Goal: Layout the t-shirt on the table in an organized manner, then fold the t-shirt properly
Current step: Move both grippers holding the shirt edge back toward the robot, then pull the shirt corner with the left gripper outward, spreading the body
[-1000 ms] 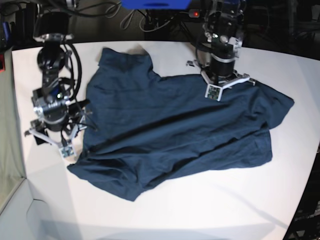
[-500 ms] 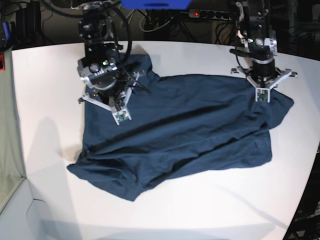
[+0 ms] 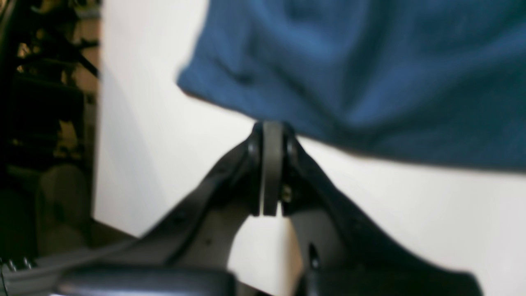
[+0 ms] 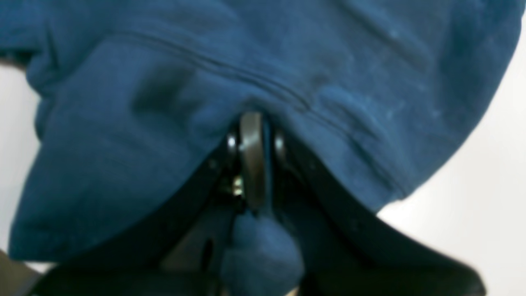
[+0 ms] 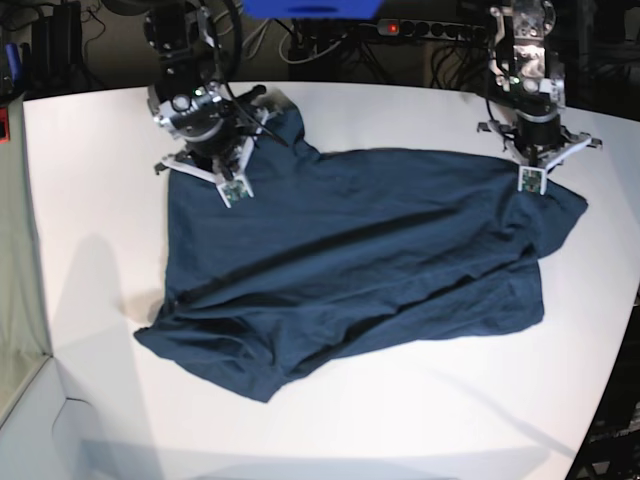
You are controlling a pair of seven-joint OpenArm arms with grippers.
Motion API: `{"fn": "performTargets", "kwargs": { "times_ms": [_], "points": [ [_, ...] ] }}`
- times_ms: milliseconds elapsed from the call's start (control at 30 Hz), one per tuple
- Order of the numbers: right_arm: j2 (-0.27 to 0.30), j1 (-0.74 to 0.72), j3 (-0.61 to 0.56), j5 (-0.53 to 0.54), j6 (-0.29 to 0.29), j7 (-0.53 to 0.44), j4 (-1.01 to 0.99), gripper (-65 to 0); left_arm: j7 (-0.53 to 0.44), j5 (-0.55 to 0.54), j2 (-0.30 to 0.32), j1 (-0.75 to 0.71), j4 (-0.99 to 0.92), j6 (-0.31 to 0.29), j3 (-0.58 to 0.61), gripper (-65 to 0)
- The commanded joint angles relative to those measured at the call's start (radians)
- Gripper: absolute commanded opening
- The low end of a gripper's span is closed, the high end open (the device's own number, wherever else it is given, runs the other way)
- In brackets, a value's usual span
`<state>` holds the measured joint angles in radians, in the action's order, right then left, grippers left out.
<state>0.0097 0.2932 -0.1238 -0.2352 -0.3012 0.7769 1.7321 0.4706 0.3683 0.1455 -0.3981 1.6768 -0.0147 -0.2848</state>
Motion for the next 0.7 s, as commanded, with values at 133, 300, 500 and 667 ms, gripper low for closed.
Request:
{"fn": "performTargets", "kwargs": {
  "times_ms": [133,300,500,667],
  "points": [
    [0.060,0.120,0.097,-0.039,-0.003,0.111,0.122,-59.8,-0.019,0.008,0.006,-0.022,0.099,0.011,0.000,-64.5],
    [0.063,0.151,0.161,-0.039,-0.003,0.112,0.233,-59.9,-0.009,0.008,-0.002,0.034,0.104,0.011,0.017,-64.5],
    [0.042,0.148,0.192,-0.036,-0.003,0.105,0.253,-59.9,-0.009,0.018,-0.037,0.090,0.104,0.011,0.085,-64.5],
    [0.016,0.142,0.183,-0.036,-0.003,0.105,0.251,-59.9,-0.008,0.019,-0.063,0.152,0.056,0.015,0.163,-64.5]
  ]
}}
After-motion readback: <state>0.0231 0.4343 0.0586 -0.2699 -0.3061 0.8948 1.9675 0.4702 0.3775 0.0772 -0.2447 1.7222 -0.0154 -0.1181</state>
